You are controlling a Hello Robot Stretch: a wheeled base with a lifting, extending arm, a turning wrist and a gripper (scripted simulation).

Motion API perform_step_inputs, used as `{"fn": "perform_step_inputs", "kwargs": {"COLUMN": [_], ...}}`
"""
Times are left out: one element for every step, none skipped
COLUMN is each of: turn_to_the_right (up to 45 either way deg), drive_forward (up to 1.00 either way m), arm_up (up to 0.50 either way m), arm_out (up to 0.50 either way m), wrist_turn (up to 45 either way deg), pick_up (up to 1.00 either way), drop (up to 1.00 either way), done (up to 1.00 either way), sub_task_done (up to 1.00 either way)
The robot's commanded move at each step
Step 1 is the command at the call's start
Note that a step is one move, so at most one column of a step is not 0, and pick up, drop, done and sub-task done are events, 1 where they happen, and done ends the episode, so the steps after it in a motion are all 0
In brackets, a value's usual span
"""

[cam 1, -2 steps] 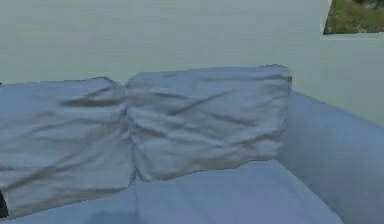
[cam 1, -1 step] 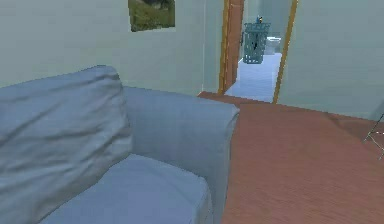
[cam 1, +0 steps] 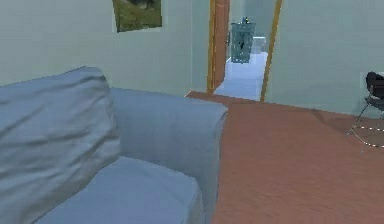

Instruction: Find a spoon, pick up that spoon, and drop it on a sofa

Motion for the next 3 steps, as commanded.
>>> {"fn": "perform_step_inputs", "kwargs": {"turn_to_the_right": [0.0, -45.0, -45.0], "drive_forward": [0.1, 0.0, 0.0], "arm_up": [0.0, 0.0, 0.0], "arm_out": [0.0, 0.0, 0.0], "wrist_turn": [0.0, 0.0, 0.0], "pick_up": [0.0, 0.0, 0.0], "drop": [0.0, 0.0, 0.0], "done": [0.0, 0.0, 0.0], "sub_task_done": [0.0, 0.0, 0.0]}}
